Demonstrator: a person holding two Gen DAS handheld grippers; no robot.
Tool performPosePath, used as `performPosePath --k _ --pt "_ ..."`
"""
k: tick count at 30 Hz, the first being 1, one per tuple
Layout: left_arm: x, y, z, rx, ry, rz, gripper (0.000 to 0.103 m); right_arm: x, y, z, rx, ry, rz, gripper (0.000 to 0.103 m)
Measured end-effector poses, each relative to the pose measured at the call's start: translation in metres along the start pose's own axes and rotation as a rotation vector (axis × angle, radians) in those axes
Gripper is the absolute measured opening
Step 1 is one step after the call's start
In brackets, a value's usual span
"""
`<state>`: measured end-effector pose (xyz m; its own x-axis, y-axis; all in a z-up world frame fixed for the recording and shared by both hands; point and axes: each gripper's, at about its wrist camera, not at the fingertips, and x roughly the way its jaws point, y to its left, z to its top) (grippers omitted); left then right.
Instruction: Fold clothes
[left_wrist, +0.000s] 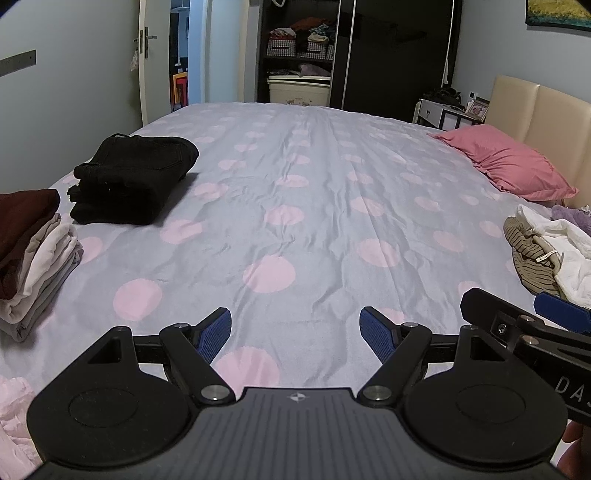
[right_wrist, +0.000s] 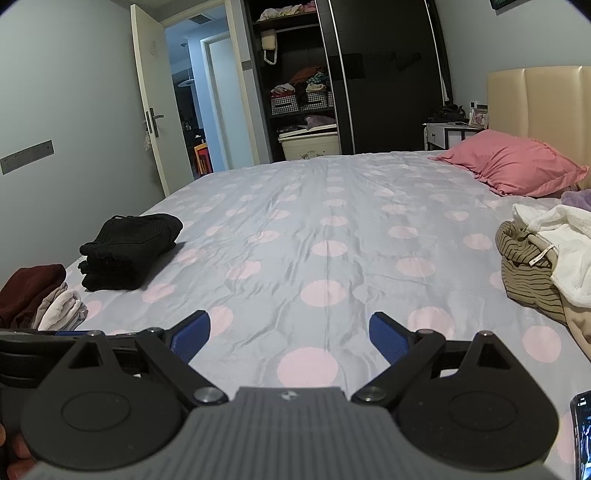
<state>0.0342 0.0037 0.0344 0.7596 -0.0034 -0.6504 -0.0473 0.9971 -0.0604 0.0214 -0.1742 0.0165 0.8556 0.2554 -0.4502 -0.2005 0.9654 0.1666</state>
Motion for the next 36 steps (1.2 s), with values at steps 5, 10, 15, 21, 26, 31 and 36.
performPosePath --k 5,10,15,21,26,31,36 --pt "-0.0013 -0.0006 -0.0003 0.001 -0.004 0.001 0.076 -0.0009 -0.0005 -0.0005 0.0 -0.003 0.001 0.094" --pt "-0.0013 -0.0016 -0.0011 -0.002 -0.005 0.001 0.076 -0.0021 0.0005 -0.0001 -0.007 -0.006 -0.004 0.094" --pt "-0.0019 -0.0016 -0.0015 -0.002 -0.008 0.001 0.076 -0.003 0.0013 0.0016 -0.012 -0.004 -0.007 0.094" --pt "-0.002 -0.0027 -0.0012 -0.002 -0.008 -0.001 0.076 -0.0026 0.0008 0.0031 -0.012 -0.003 -0.007 0.094" --pt "-0.002 -0.0025 0.0003 -0.003 -0.008 -0.002 0.076 -0.0025 0.0003 0.0029 -0.012 -0.002 -0.009 0.094" --pt "-0.0021 -0.0031 0.0005 -0.003 -0.004 -0.002 0.076 -0.0022 -0.002 0.0036 -0.006 0.005 -0.006 0.094" --pt "-0.0022 -0.0033 0.0011 -0.005 -0.002 -0.002 0.076 -0.0021 -0.003 0.0039 -0.005 0.007 -0.001 0.094"
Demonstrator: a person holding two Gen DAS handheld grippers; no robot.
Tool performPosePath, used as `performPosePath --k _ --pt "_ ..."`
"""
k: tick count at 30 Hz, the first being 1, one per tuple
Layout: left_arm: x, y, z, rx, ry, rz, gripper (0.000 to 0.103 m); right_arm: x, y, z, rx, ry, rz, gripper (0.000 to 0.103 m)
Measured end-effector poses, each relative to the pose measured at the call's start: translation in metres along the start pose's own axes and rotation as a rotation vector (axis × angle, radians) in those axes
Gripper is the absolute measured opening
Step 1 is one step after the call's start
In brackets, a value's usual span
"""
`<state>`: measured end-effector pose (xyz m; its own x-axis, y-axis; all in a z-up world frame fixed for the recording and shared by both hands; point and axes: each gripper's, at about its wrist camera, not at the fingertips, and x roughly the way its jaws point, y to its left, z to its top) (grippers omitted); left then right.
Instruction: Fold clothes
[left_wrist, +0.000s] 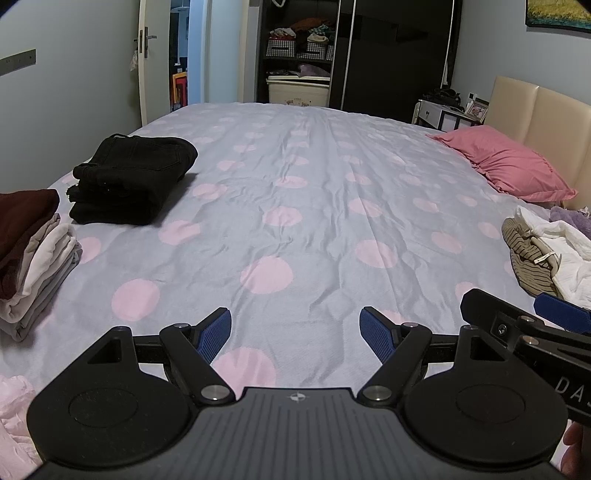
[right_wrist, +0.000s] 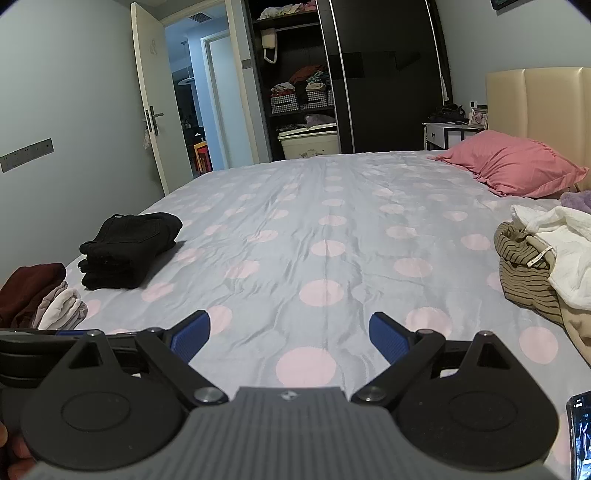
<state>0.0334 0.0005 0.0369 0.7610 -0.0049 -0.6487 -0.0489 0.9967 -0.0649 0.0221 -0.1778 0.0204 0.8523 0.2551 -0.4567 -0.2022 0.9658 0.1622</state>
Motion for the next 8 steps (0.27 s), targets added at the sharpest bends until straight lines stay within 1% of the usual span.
performPosePath --k 8 --pt "-0.0006 -0.0012 -0.0009 0.007 -0.001 0.005 0.076 0.0013 0.0003 -0.0007 0.0 0.006 0.008 0.094"
